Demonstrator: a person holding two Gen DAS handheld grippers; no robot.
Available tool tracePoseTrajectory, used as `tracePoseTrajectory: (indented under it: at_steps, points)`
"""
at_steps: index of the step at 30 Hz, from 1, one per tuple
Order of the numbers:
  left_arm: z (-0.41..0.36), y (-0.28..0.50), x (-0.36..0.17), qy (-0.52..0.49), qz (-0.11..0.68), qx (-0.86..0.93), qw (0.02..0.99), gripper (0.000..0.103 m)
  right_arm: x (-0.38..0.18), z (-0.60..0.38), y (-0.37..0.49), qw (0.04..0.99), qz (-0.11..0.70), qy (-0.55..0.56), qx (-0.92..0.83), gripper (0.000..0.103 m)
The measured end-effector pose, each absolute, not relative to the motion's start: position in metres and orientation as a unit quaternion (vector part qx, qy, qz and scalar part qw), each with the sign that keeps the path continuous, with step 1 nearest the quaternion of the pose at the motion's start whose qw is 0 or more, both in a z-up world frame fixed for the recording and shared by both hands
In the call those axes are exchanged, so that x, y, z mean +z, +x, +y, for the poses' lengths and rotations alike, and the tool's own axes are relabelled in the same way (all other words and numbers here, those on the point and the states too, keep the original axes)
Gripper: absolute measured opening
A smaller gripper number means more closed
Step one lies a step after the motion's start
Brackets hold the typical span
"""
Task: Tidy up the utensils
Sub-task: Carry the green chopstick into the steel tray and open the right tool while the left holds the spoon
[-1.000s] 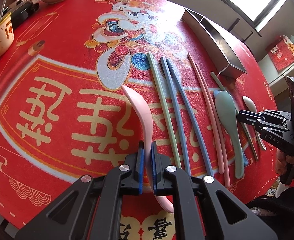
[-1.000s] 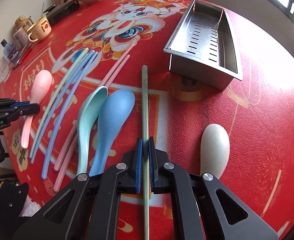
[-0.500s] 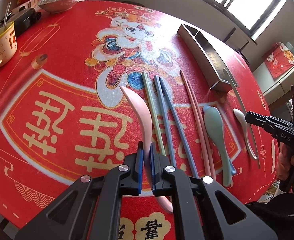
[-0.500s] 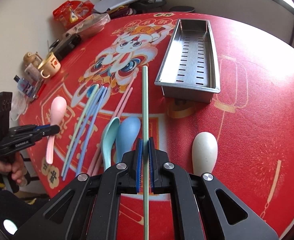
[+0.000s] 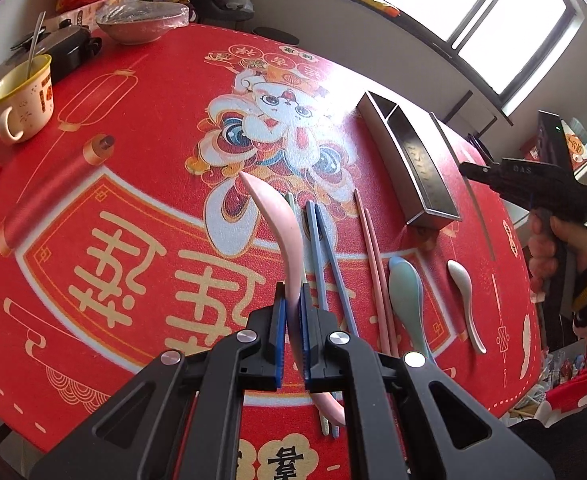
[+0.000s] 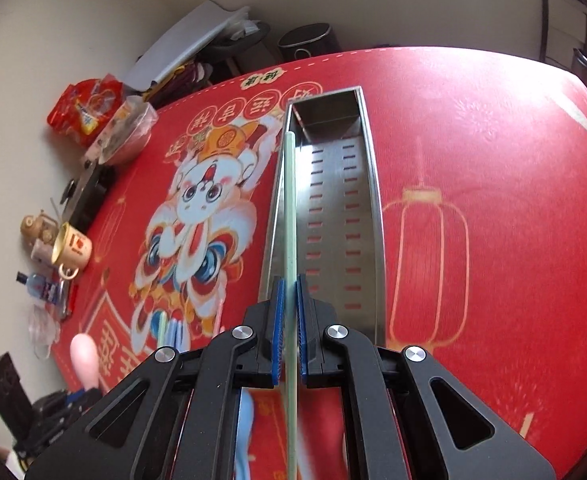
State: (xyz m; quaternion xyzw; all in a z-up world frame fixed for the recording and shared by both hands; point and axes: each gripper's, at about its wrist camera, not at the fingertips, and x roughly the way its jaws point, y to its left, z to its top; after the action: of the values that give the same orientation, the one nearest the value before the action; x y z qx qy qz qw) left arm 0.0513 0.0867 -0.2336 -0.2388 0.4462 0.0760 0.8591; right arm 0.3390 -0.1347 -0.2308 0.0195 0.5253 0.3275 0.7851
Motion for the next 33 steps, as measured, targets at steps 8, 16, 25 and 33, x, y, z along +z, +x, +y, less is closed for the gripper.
tracePoseTrajectory:
  at_steps: [8,16,25,33]
  points:
    - [0.097,0.042,-0.221,-0.243,0.438,0.100,0.860,0.006,-0.261,-0.087,0.402,0.793,0.541,0.037,0.279,0.006]
    - [0.107,0.027,-0.219,-0.250,0.438,0.122,0.855,0.006,-0.292,-0.073,0.410,0.781,0.566,0.029,0.261,0.006]
    - [0.100,0.034,-0.213,-0.240,0.440,0.112,0.858,0.006,-0.299,-0.072,0.406,0.770,0.580,0.036,0.264,0.008]
    - [0.086,0.053,-0.204,-0.228,0.438,0.091,0.865,0.006,-0.268,-0.098,0.386,0.783,0.553,0.037,0.282,0.008]
